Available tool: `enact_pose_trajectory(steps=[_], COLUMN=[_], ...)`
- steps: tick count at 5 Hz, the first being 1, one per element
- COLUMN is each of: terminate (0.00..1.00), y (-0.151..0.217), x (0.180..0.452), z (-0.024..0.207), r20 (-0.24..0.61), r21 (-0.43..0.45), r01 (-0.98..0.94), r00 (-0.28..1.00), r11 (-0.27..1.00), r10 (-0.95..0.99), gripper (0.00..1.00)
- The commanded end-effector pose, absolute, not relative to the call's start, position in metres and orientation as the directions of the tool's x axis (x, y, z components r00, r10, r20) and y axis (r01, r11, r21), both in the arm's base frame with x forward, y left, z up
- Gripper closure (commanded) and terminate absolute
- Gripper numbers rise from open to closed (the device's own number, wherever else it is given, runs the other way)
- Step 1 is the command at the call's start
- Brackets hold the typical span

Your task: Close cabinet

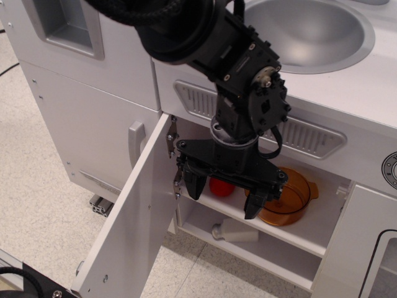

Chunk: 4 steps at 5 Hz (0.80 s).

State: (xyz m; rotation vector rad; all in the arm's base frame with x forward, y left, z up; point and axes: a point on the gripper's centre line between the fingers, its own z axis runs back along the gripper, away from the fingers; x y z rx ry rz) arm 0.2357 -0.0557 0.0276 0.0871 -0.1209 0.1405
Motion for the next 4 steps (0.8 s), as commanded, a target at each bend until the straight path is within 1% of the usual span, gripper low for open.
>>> enact_pose_trajectory(steps=[1, 2, 3, 4], terminate=[0.00, 0.00, 0.00, 0.00], y=[-0.056, -0.023, 0.004, 0.030], x=[0.236, 0.225, 0.215, 0.208], z=[0.028, 0.038, 0.042, 0.042], r20=[0.126, 0.094, 0.129, 0.142], r21=[0.078, 0.069, 0.082, 0.099], r01=[-0.145, -0.145, -0.128, -0.132], r00=[0.983, 0.986, 0.985, 0.983], r11=[0.986, 0.987, 0.988, 0.986], r10=[0.134, 0.138, 0.116, 0.117], gripper=[0.00, 0.00, 0.00, 0.00])
